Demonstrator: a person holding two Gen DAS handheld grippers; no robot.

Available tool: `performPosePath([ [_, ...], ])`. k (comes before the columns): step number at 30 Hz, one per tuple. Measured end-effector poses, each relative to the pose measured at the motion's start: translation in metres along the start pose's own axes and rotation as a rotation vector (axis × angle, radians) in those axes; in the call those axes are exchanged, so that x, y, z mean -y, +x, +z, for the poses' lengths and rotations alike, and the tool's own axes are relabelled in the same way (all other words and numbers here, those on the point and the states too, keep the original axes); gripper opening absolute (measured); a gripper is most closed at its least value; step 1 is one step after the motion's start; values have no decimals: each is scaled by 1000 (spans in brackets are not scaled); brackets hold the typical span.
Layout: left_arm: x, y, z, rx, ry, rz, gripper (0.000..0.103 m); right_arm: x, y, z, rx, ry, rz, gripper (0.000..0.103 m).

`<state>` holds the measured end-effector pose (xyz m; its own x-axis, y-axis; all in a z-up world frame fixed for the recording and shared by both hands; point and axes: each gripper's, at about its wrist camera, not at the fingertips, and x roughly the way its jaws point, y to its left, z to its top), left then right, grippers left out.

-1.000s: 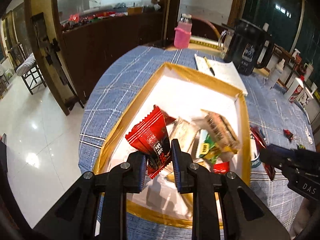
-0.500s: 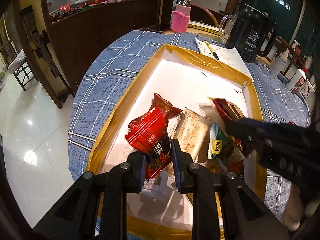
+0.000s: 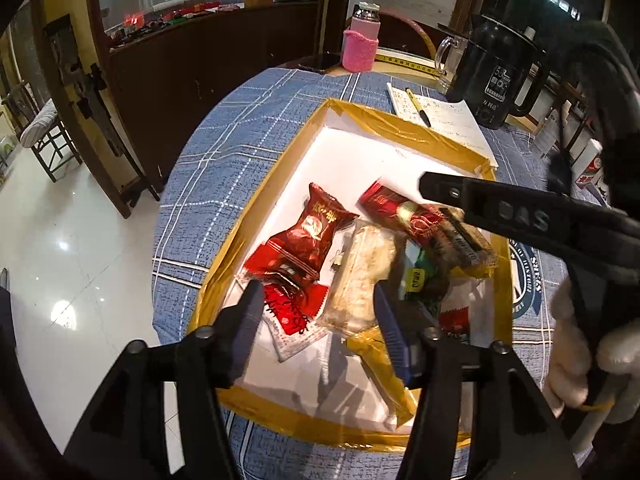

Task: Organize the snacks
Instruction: 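Carry the red candy and chocolate bar over the tray and open both tools, then move both tools toward the green-and-yellow packet and remaining red candy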

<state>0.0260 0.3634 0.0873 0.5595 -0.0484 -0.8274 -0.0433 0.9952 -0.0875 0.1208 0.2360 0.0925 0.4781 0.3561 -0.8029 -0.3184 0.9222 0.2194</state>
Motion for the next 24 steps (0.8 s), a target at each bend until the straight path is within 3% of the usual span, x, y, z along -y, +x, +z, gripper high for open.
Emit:
performPosePath([
  [9, 49, -21, -7, 18, 69, 53, 67, 39, -45, -44, -1, 55, 8, 34],
  [24, 165, -50, -33, 30, 201, 41, 71, 137, -118, -128, 7, 212, -63, 34],
])
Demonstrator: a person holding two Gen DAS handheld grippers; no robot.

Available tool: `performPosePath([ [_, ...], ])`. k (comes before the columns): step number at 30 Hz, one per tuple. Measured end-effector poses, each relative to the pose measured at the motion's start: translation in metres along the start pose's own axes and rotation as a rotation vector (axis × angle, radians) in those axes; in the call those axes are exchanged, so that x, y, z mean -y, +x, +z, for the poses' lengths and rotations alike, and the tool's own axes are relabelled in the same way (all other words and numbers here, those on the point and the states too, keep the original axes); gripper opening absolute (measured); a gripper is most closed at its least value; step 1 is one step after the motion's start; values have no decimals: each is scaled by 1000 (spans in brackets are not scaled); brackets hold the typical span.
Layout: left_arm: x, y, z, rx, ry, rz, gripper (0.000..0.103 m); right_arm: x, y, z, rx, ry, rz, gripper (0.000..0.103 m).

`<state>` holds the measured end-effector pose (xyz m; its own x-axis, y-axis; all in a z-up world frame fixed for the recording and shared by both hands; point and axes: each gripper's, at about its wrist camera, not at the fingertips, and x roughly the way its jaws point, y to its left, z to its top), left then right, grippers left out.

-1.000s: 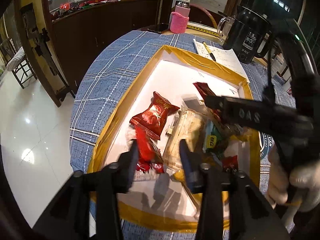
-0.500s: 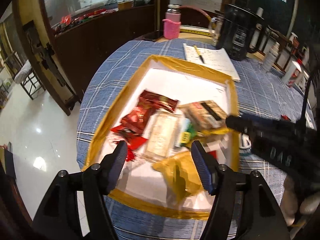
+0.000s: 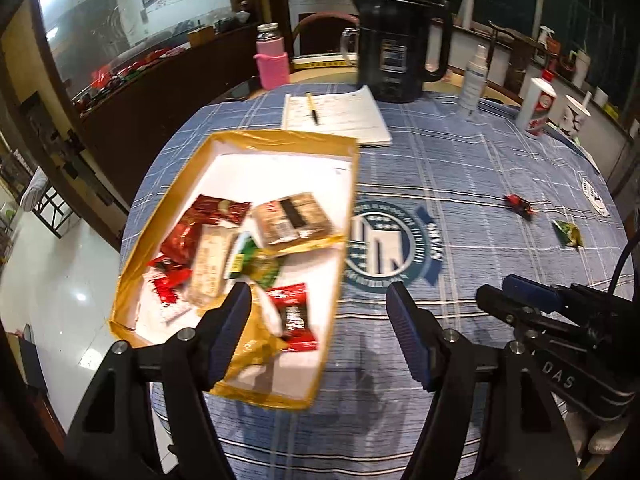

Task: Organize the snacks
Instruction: 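Move both tools toward the green-and-yellow packet and remaining red candy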

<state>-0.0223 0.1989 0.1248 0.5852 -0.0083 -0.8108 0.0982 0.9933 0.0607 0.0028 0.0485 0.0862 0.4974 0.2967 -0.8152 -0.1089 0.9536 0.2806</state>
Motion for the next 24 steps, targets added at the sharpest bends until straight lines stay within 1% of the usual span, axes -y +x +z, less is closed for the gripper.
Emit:
performPosePath([
  [5, 26, -6, 0, -5, 13, 10, 71, 38, -22, -10, 22, 42, -24, 34],
  [11, 55, -12, -1, -18, 37, 21, 72, 76, -39, -24, 36, 93, -43, 34],
  [19, 86, -16, -1, -27, 73, 27, 72, 120, -56, -35, 51, 137, -63, 34],
  [24, 102, -13, 2, -37, 85, 20, 73, 145, -58, -39, 46, 159, -82, 34],
])
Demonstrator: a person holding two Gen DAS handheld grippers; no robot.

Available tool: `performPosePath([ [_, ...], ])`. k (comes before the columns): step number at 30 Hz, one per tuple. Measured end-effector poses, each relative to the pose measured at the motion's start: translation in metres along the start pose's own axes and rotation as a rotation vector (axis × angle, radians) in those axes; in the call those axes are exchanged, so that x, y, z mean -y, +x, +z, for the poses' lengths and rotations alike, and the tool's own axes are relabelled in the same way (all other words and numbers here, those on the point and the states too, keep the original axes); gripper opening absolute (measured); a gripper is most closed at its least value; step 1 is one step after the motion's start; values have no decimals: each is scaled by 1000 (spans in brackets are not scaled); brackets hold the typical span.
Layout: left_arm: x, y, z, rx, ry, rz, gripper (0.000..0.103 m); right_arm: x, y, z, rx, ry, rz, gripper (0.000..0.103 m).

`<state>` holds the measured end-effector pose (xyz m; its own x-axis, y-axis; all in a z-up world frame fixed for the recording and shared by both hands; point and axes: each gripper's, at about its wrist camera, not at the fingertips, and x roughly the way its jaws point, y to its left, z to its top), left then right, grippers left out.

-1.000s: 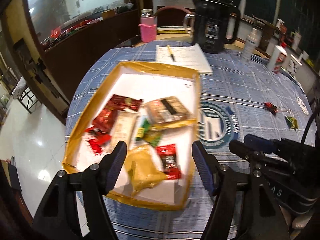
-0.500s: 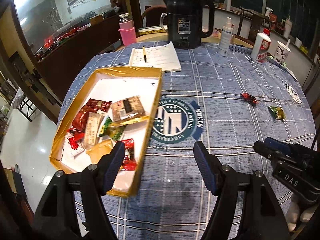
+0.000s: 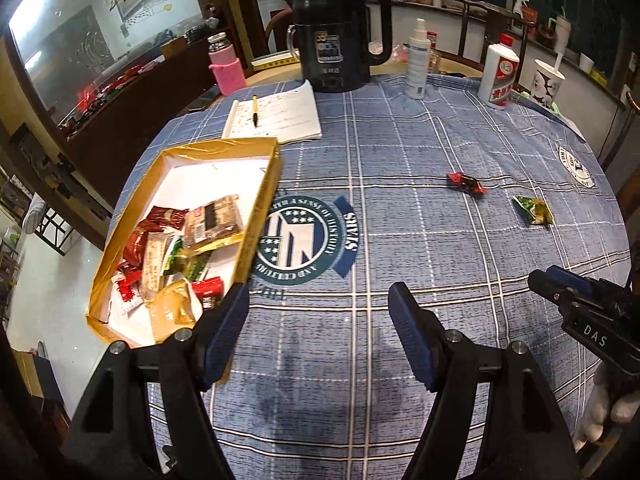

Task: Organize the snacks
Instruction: 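Move both tools toward the green-and-yellow packet and remaining red candy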

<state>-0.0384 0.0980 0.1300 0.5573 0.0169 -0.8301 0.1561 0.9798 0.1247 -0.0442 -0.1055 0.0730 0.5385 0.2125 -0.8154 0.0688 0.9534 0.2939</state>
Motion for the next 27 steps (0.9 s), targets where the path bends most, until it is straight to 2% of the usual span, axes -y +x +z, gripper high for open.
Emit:
performPosePath([
  [7, 16, 12, -1, -32, 7, -65, 73, 33, 7, 7, -7, -4, -61, 34],
  [14, 27, 13, -12, -20, 25, -138, 73, 81, 16, 45, 27, 40, -155, 34],
  [20, 29, 18, -20, -43, 26, -136, 73, 105, 37, 72, 6, 97, -147, 34],
  [27, 23, 23, -22, -69, -12, -153, 73, 104, 55, 91, -14, 91, -137, 38],
])
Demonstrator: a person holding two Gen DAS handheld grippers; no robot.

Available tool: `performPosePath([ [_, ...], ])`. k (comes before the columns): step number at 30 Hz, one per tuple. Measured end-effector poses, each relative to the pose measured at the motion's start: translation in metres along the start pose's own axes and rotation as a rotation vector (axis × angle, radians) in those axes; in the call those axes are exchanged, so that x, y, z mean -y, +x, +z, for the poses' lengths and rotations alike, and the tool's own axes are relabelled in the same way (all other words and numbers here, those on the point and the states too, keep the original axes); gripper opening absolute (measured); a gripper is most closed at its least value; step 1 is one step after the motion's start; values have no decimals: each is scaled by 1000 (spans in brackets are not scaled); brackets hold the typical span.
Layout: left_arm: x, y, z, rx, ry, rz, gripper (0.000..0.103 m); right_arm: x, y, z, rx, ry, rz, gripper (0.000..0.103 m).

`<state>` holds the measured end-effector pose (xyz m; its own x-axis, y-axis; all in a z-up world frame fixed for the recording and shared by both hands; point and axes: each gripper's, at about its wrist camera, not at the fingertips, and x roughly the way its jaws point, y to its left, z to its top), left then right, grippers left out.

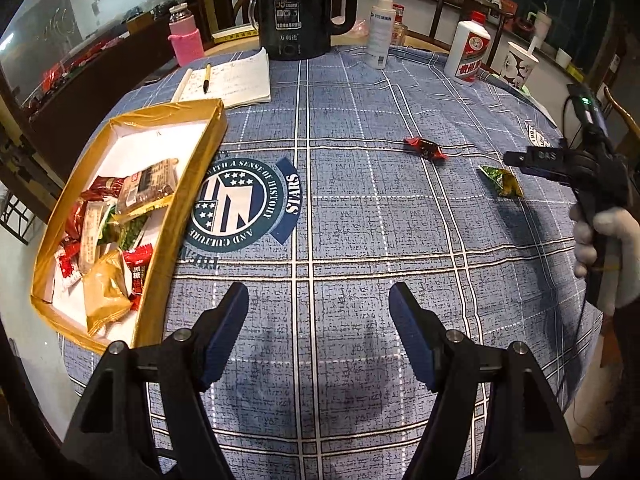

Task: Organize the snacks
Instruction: 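Grasp the green-and-yellow packet with the right tool while the left grasps the red candy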

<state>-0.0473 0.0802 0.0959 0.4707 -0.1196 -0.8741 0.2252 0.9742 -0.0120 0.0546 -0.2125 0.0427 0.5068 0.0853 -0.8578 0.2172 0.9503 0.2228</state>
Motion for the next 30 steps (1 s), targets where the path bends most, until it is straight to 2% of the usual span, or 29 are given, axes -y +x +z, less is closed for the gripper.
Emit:
performPosePath([
  [5, 2, -1, -2, 2, 9, -4, 73, 3, 20, 2, -84, 36, 59, 40],
  [9, -1, -1, -2, 1, -6, -14, 73, -6, 12, -17, -179, 23, 224, 39],
  [12, -3, 1, -1, -8, -31, -38, 73, -10, -1, -27, -171, -3, 247, 40],
  [15, -4, 5, -1, -29, -57, -76, 74, -17, -12, -32, -132, -54, 227, 43],
  [17, -5, 8, -1, -45, -78, -109, 74, -27, -15, -35, -104, -126, 176, 54],
  [21, -5, 8, 4, -51, -95, -153, 74, -48, -5, -39, -91, -265, 105, 55],
  [24, -7, 10, 14, -58, -116, -198, 74, -56, 3, -43, -75, -318, 53, 55],
  [27, -5, 14, 26, -60, -126, -238, 74, -52, 4, -40, -70, -277, 58, 48],
  [30, 2, 20, 37, -59, -128, -274, 74, -43, -3, -36, -67, -212, 103, 36],
])
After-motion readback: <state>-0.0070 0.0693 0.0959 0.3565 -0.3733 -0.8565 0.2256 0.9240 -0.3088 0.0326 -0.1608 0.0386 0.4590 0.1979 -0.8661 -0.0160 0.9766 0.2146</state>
